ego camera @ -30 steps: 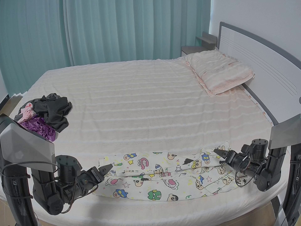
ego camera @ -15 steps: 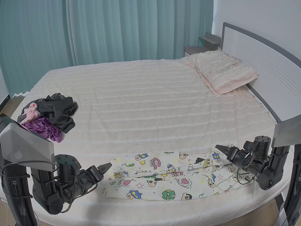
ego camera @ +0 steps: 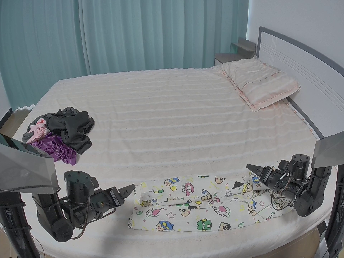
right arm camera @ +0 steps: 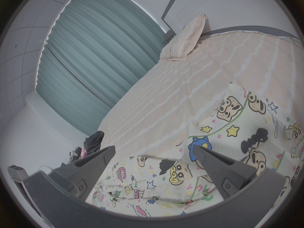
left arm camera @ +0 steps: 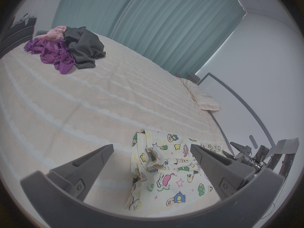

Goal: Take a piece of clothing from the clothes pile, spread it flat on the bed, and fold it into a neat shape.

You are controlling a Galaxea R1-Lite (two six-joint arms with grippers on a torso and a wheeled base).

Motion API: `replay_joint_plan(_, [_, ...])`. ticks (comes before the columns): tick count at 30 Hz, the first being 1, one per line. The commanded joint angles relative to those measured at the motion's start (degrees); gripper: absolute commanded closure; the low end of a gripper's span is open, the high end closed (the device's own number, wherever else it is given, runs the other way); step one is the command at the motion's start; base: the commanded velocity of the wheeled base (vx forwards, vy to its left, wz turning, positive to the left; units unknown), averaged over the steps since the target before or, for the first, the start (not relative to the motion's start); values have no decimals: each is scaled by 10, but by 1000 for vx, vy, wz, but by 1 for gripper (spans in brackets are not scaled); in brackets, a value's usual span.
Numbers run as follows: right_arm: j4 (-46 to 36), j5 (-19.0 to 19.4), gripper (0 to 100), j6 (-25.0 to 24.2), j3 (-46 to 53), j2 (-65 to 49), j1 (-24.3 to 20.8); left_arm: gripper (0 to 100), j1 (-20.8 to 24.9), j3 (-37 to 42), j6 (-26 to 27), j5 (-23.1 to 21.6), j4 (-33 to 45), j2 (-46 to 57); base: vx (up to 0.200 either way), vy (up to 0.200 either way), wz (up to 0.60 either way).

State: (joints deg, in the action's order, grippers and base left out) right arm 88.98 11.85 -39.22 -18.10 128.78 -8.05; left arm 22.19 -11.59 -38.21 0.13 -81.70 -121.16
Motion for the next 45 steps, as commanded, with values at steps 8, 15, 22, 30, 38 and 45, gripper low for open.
replay_joint_plan(8, [6,-2,0,1,7,-1,-2,0,-1,-227,-75,-137,292,-14,0,0,0])
replay_joint_plan(15, [6,-2,0,1,7,0,-2,0,-3,-258,-74,-138,291,-67,0,0,0])
replay_joint_plan(22, [6,-2,0,2,6,1,-2,0,0,-278,-31,-127,291,-107,0,0,0])
replay_joint_plan(30, [6,-2,0,2,5,2,-2,0,9,-295,-30,-123,291,-115,0,0,0])
replay_joint_plan(38, [6,-2,0,2,5,2,-2,0,15,-316,-29,-109,296,-129,0,0,0])
replay_joint_plan(45, [6,-2,0,3,5,2,-2,0,15,-324,27,-82,300,-148,0,0,0])
